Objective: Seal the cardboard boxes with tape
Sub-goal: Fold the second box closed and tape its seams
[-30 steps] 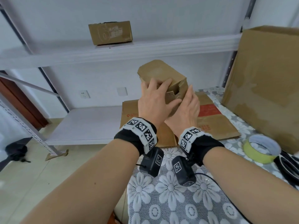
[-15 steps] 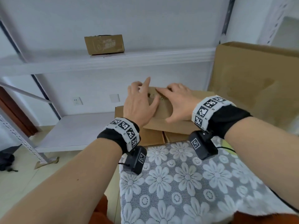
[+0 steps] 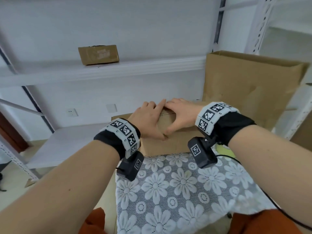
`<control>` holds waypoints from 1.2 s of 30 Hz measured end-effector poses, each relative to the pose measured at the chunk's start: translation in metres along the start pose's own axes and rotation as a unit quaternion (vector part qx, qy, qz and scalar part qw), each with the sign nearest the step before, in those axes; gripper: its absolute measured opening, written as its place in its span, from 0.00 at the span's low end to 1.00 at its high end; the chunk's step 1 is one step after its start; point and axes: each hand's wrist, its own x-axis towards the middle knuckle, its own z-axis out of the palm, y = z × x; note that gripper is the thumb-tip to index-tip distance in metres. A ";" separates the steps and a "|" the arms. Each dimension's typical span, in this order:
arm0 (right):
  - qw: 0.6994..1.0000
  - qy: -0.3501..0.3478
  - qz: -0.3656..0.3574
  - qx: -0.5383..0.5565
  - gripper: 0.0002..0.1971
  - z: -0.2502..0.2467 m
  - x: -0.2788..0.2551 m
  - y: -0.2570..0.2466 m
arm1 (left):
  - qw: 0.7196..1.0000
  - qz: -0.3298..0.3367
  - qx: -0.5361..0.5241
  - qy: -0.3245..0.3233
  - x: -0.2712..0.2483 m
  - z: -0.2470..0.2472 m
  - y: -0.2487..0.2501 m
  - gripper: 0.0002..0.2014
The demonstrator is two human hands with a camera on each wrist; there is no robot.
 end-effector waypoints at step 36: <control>0.734 0.204 0.233 0.604 0.18 0.037 0.002 0.077 | 0.998 -0.024 -0.049 -0.020 0.059 0.013 0.056 0.54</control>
